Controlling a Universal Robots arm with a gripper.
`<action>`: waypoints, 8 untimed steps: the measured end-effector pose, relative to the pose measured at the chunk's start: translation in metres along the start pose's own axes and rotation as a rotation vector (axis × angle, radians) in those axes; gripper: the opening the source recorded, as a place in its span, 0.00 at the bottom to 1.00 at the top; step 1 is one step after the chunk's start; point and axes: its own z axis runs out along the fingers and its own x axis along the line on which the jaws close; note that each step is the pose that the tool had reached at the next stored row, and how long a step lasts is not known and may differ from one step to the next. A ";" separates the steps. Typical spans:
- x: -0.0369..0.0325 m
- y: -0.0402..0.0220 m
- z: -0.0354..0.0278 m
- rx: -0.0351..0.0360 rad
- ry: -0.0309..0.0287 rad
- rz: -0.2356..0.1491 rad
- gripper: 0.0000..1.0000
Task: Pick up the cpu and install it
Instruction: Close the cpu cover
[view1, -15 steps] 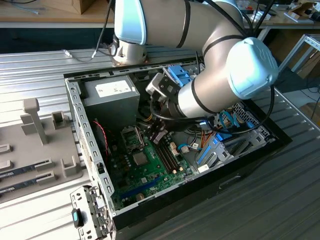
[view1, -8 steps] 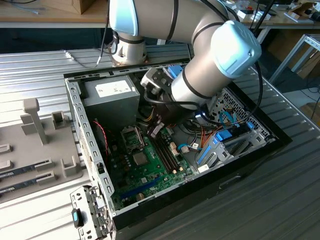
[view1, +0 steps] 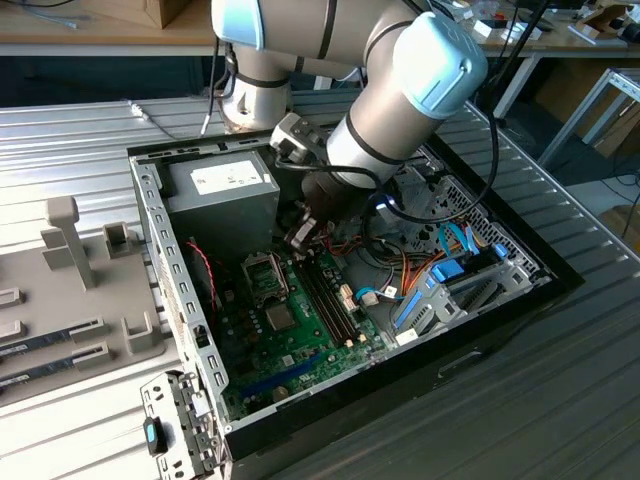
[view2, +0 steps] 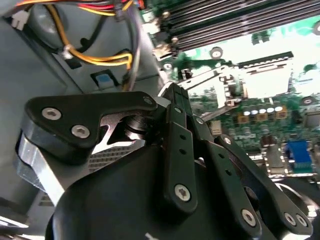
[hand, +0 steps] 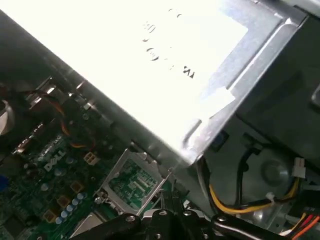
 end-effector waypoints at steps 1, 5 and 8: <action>-0.0005 -0.0003 0.0000 -0.0001 0.0006 0.000 0.11; -0.0046 -0.0045 0.0010 -0.0044 0.0056 0.002 0.11; -0.0072 -0.0063 0.0034 -0.0063 0.0078 0.002 0.11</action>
